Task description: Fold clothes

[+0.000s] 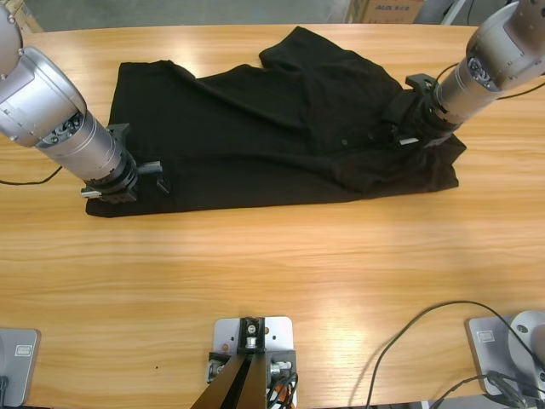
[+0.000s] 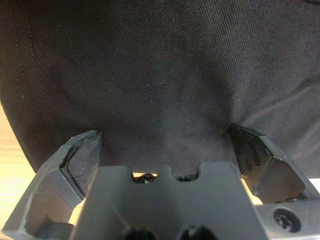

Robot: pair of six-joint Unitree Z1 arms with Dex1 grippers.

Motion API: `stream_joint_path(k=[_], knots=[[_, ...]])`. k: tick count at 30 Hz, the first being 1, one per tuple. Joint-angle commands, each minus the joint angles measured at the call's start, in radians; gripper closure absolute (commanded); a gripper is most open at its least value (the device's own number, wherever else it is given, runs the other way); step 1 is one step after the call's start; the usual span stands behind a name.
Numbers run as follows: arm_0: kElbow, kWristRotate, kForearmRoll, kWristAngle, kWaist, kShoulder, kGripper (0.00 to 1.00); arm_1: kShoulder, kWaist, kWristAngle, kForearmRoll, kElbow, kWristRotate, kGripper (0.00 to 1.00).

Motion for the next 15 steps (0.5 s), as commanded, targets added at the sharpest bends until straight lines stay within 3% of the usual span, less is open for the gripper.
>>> stream_joint_path(k=[1, 15], knots=[[0.122, -0.015, -0.014, -0.006, -0.023, -0.024, 0.0, -0.025, 0.087, -0.023, 0.021, 0.08, 0.118, 0.009], [0.245, -0.074, 0.0, -0.032, -0.078, -0.116, 0.0, -0.148, 0.316, 0.024, 0.109, 0.237, 0.509, 0.009]])
